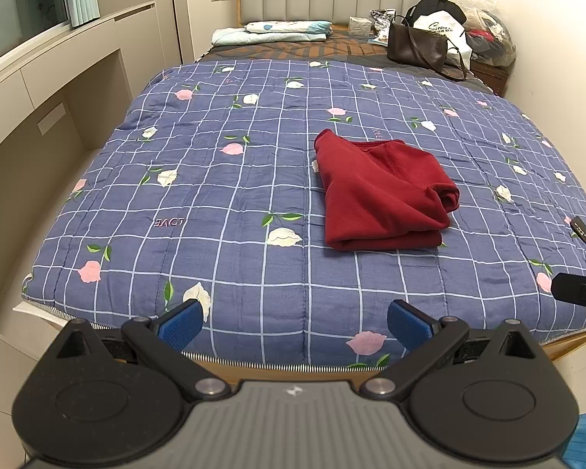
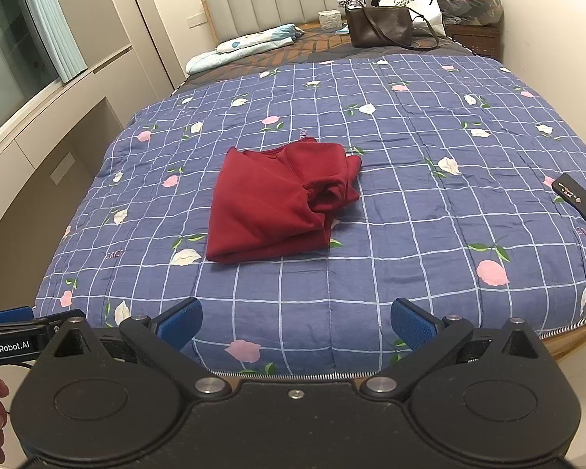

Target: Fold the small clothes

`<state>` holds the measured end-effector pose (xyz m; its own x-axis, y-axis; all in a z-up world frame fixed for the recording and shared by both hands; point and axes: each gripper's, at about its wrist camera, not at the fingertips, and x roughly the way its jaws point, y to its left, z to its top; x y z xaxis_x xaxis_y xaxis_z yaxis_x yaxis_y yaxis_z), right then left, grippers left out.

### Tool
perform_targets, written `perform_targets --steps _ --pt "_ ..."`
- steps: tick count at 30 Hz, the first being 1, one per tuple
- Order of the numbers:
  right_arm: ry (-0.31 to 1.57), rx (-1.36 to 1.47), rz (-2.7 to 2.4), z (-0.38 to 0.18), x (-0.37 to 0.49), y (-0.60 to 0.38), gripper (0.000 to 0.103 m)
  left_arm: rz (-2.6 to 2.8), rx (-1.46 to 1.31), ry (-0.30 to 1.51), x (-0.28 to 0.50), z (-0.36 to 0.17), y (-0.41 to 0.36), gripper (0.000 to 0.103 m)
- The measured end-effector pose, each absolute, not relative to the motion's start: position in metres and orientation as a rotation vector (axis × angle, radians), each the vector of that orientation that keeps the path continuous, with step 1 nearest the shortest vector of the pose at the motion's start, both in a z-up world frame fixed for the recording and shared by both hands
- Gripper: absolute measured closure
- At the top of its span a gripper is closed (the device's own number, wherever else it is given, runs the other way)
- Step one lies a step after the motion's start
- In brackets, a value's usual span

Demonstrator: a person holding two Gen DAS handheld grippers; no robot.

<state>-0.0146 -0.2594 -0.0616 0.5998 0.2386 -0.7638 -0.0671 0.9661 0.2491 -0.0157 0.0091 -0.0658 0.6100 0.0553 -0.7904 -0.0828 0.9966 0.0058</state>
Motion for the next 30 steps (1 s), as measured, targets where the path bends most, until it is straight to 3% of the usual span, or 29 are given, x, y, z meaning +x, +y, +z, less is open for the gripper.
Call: perform_targets --steps 30 --pt "0.923 0.189 0.189 -0.062 -0.001 -0.258 0.001 0.120 -0.027 0.942 -0.002 -0.067 0.016 0.000"
